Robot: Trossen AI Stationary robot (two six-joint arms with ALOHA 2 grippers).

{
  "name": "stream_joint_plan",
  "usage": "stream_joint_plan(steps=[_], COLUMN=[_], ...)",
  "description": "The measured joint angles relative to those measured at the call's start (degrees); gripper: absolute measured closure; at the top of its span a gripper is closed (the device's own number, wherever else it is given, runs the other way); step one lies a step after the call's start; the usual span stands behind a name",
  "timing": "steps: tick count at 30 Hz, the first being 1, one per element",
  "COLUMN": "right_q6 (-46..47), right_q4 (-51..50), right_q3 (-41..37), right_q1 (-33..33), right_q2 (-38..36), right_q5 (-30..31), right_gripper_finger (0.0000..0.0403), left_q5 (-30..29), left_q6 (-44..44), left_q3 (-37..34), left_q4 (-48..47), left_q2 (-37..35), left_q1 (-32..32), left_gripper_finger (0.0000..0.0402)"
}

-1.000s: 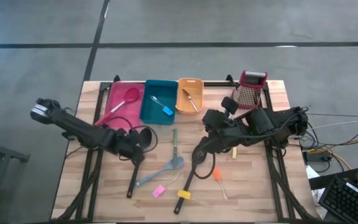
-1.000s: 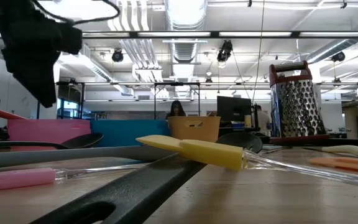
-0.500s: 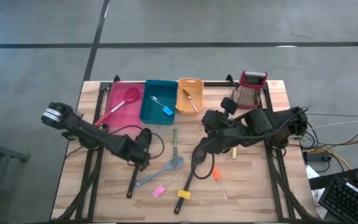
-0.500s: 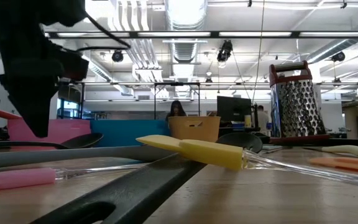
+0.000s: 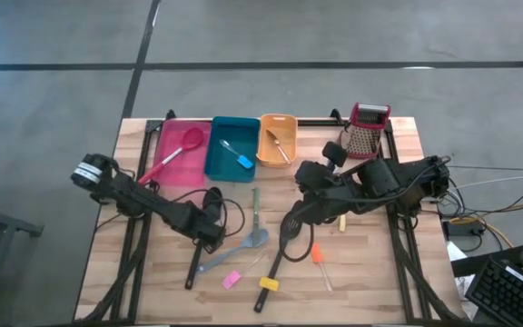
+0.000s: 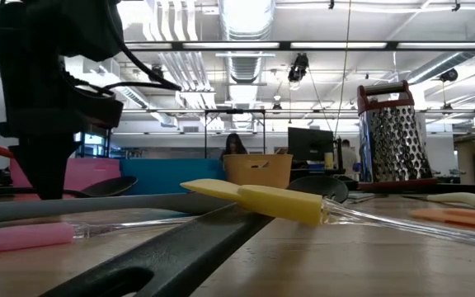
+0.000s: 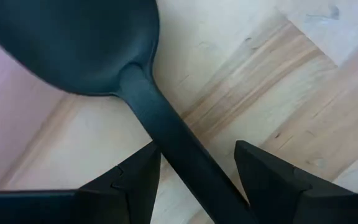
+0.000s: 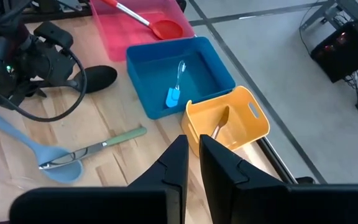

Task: Pick & Place Kitchen Items
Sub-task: Put the black serving spoon into the pink bin

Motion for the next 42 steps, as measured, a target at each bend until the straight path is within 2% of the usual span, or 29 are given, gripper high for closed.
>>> stream_joint_plan(steps=[5,12,21,27,32,39,42], right_q6=[-0.3,-0.4,-0.7,-0.7,-0.7,-0.7,0.0], right_q4=[-0.1,-0.1,-0.1,-0.6,-1.6,-1.6,-1.6], right_q3=[0.0,0.0,0.0,-0.2,-0.5,-2.5,-4.0], right_q1=[0.0,0.0,0.0,0.0,0.0,0.2,0.5], right_q2=[0.0,0.0,0.0,0.0,0.0,0.0,0.0], right_q5=[0.0,0.0,-0.1,-0.1,-0.1,-0.1,-0.1], right_gripper_finger=[0.0363,0.0348,0.0335,0.033,0.0325,0.0329,0.0339], left_q5=[0.3,1.9,2.8,-1.3,-8.6,-26.1,-31.5], left_q6=[1.6,3.8,10.6,17.2,24.8,35.6,39.3], left_q3=[0.0,-0.4,1.1,6.3,13.0,26.7,32.6], left_q4=[0.3,-0.1,0.4,-0.1,-4.2,-20.4,-26.3], left_q2=[0.1,-2.5,-5.4,-8.1,-10.8,-12.8,-12.8], left_q1=[-0.2,-0.3,-0.3,-0.3,-0.2,0.2,1.4], left_gripper_finger=[0.0221,0.033,0.033,0.033,0.033,0.033,0.033])
